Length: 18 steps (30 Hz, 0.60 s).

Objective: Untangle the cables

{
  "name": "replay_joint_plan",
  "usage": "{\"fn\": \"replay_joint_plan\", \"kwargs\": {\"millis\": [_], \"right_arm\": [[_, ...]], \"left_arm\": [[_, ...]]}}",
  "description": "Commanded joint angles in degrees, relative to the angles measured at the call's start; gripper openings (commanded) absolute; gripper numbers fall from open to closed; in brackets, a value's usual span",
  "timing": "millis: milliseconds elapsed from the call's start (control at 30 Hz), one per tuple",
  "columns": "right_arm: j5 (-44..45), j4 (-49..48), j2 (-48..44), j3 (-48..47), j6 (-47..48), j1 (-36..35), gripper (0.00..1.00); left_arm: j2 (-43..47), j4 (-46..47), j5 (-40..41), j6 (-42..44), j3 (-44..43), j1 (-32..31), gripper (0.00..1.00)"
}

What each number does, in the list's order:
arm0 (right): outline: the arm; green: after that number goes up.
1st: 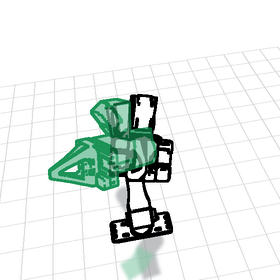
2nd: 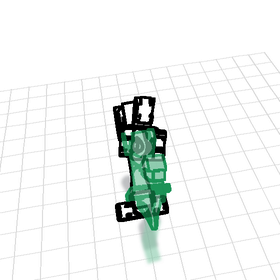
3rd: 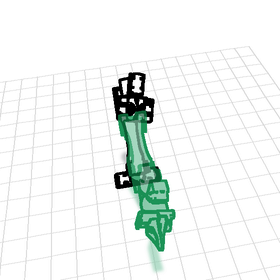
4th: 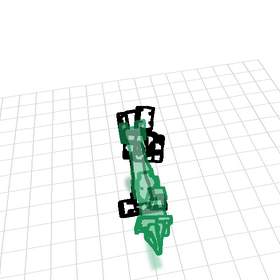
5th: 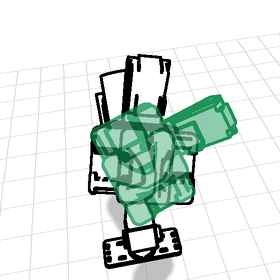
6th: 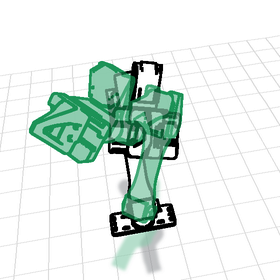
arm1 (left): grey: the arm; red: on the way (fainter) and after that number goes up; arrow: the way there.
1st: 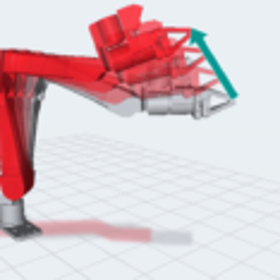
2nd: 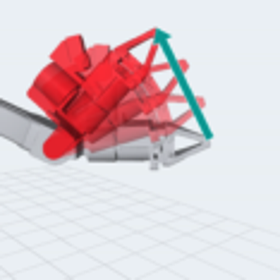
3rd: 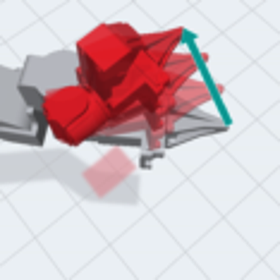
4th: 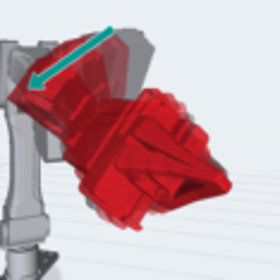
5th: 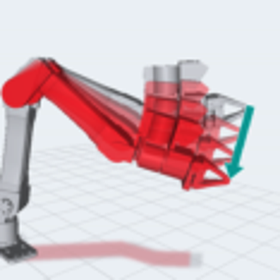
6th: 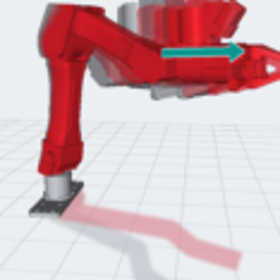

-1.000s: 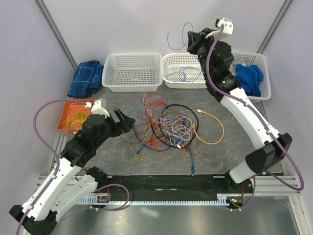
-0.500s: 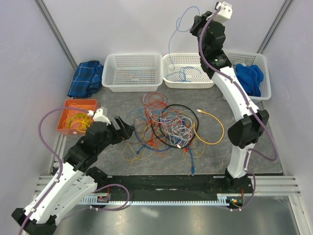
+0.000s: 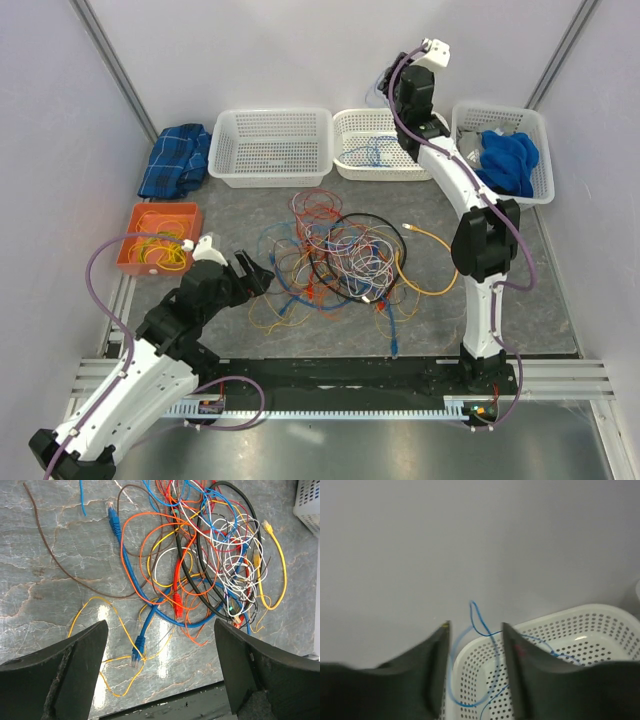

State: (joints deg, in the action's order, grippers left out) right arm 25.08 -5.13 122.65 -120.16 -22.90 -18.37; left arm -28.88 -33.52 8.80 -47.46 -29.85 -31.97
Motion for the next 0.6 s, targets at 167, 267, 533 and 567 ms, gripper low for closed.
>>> {"fn": "replay_joint_plan", "kwargs": {"millis": [167, 267, 533, 567], "right_arm": [[-1.4, -7.6, -12.9, 23.4, -7.5, -5.6, 0.98], [-1.7, -10.5, -19.3, 33.6, -8.7, -9.4, 0.98], [-1.8, -17.2, -39.8, 61.0, -9.0, -20.8, 0.97], [-2.1, -17.2, -41.6, 63.0, -8.9, -21.5, 0.97]], "left_arm": [[-4.2, 2.8, 0.7, -4.9, -1.2, 0.0, 0.95], [-7.0, 4.2, -0.4, -6.9, -1.2, 0.0, 0.95], [-16.2, 11.9, -1.8, -10.3, 0.4, -0.1, 0.92], [-18.5, 13.1, -1.7, -10.4, 0.4, -0.1, 0.90]]}}
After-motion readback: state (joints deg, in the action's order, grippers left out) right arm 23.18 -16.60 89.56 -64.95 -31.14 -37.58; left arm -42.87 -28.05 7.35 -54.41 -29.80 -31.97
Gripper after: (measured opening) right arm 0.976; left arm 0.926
